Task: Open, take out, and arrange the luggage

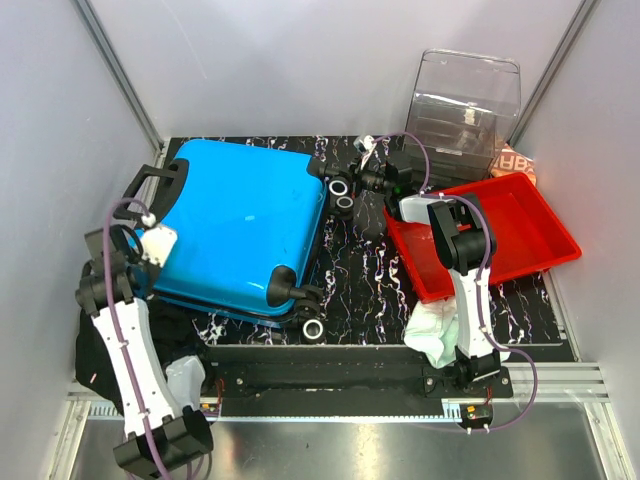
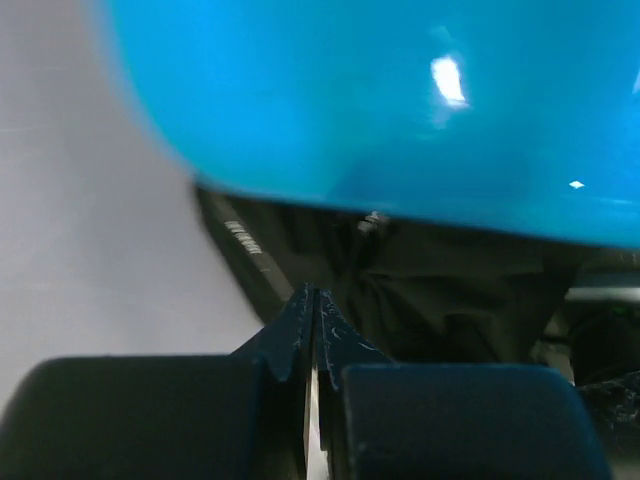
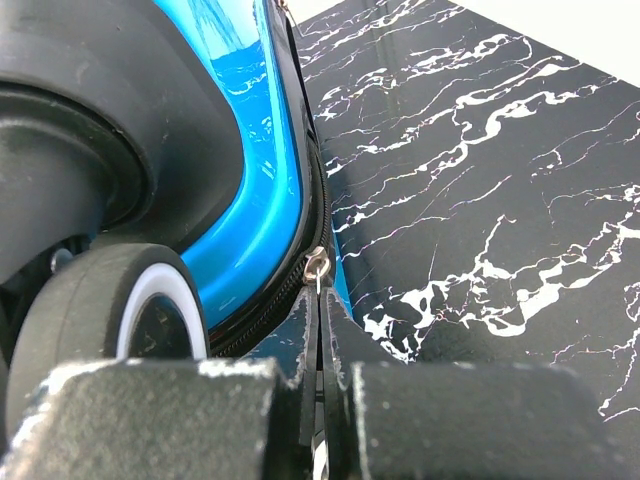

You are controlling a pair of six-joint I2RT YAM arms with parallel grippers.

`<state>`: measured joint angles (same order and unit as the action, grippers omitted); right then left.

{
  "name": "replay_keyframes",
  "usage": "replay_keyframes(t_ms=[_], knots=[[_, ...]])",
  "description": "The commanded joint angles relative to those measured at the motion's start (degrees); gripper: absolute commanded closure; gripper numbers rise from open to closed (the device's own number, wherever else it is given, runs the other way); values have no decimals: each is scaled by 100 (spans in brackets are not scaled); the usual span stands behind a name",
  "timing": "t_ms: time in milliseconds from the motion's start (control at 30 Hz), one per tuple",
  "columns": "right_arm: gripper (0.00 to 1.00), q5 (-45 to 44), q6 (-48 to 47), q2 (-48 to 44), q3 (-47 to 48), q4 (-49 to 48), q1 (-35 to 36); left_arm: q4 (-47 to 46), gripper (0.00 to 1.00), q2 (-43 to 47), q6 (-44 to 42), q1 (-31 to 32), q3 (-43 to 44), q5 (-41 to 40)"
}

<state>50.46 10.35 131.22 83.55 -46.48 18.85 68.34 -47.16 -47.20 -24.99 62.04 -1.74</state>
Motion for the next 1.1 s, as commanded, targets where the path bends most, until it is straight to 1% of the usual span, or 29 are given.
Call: replay_keyframes(t_ms=[0, 33, 67, 100, 167, 200, 333, 367, 433, 567, 633, 767, 800, 867, 900, 967, 1000, 1067], knots=[[100, -256, -15, -290, 294, -617, 198, -599, 96, -109, -317, -76, -886, 419], [100, -256, -85, -298, 268, -625, 198, -733, 95, -249, -255, -76, -965, 507], [100, -256, -147, -351, 232, -626, 241, -873, 93, -337, -133, -67, -1009, 760], [100, -247, -217, -386, 128, -660, 259, -1049, 90, -425, 103, -67, -992, 919], [100, -256, -463, -543, -22, -687, 329, -1172, 86, -715, 281, -32, -896, 1419], [100, -299, -533, -597, -162, -687, 347, -1252, 84, -803, 412, -15, -896, 1500], [100, -414, -762, -887, -558, -757, 444, -1936, 77, -1373, 650, 65, -1009, 1422], [100, -457, -797, -1001, -724, -783, 479, -2225, 77, -1488, 799, 65, -1010, 1422], [100, -633, -868, -1124, -927, -819, 523, -2438, 76, -1840, 957, 91, -940, 1518], [100, -905, -886, -1458, -1594, -1082, 593, -3175, 74, -2376, 1493, 284, -676, 1668], [100, -1028, -842, -1659, -1832, -1179, 646, -3544, 73, -2684, 1652, 460, -448, 1668], [100, -1353, -894, -2038, -2534, -1162, 900, -3941, 71, -3264, 1889, 785, 140, 1641], [100, -1424, -964, -2108, -2658, -1179, 971, -3968, 71, -3561, 1925, 899, 490, 1633], [100, -1669, -973, -2354, -3009, -1232, 1208, -3986, 71, -3887, 2065, 1013, 887, 1633], [100, -1749, -973, -2451, -3115, -1232, 1278, -3960, 71, -4167, 2153, 1084, 1315, 1668], [100, -1986, -956, -2697, -3423, -1171, 1524, -3820, 71, -4493, 2398, 1093, 1748, 1790], [100, -2039, -965, -2776, -3511, -1136, 1629, -3758, 71, -4547, 2452, 1102, 2142, 1887], [100, -2188, -956, -2979, -3722, -1065, 1893, -3635, 68, -4575, 2479, 1111, 2539, 1949]])
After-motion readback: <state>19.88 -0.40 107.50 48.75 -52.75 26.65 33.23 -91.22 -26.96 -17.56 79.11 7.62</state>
